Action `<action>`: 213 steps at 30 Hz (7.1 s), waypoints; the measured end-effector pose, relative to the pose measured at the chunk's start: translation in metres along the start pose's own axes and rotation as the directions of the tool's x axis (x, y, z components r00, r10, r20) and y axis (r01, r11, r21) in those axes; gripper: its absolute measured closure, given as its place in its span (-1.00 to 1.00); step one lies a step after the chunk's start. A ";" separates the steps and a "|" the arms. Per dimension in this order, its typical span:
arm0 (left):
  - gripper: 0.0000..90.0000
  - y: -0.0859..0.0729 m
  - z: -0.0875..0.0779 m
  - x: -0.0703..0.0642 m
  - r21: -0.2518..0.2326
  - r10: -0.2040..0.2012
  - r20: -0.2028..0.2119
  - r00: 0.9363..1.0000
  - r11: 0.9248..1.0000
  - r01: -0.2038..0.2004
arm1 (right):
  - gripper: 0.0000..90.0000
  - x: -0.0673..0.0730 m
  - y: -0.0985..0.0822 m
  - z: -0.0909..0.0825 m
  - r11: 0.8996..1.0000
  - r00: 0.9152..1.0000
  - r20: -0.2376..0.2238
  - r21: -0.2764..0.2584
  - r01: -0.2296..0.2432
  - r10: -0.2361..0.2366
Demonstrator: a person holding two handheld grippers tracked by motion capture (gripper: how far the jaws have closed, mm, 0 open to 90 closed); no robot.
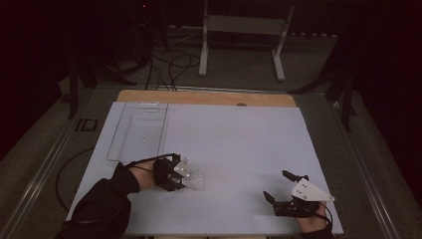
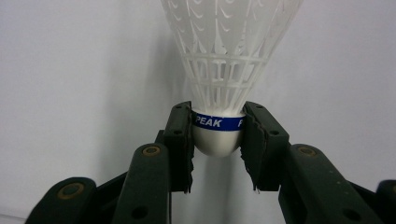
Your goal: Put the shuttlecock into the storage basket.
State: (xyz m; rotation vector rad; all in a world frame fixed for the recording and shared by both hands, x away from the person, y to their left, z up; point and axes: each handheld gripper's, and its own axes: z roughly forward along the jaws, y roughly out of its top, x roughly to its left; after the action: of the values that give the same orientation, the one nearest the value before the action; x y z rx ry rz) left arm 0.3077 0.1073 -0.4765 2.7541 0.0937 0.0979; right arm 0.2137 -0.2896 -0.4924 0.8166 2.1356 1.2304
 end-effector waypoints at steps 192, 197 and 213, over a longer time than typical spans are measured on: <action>0.46 -0.106 -0.197 0.048 -0.214 -0.699 -0.160 0.697 0.714 0.666 | -0.80 0.003 0.000 0.005 1.000 1.000 -0.003 0.028 -0.007 0.007; 0.46 -0.110 -0.192 0.049 -0.211 -0.682 -0.156 0.715 0.730 0.650 | -0.80 0.003 0.000 0.005 1.000 1.000 -0.005 0.031 -0.006 0.006; 0.46 -0.124 -0.169 0.054 -0.202 -0.685 -0.128 0.718 0.726 0.657 | -0.80 0.003 0.000 0.005 0.999 1.000 -0.006 0.033 -0.007 0.007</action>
State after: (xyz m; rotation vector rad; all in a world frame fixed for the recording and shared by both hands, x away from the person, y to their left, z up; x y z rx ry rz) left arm 0.3413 0.2895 -0.3642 2.3801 1.0931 0.1642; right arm 0.2148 -0.2849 -0.4952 0.8360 2.1652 1.2052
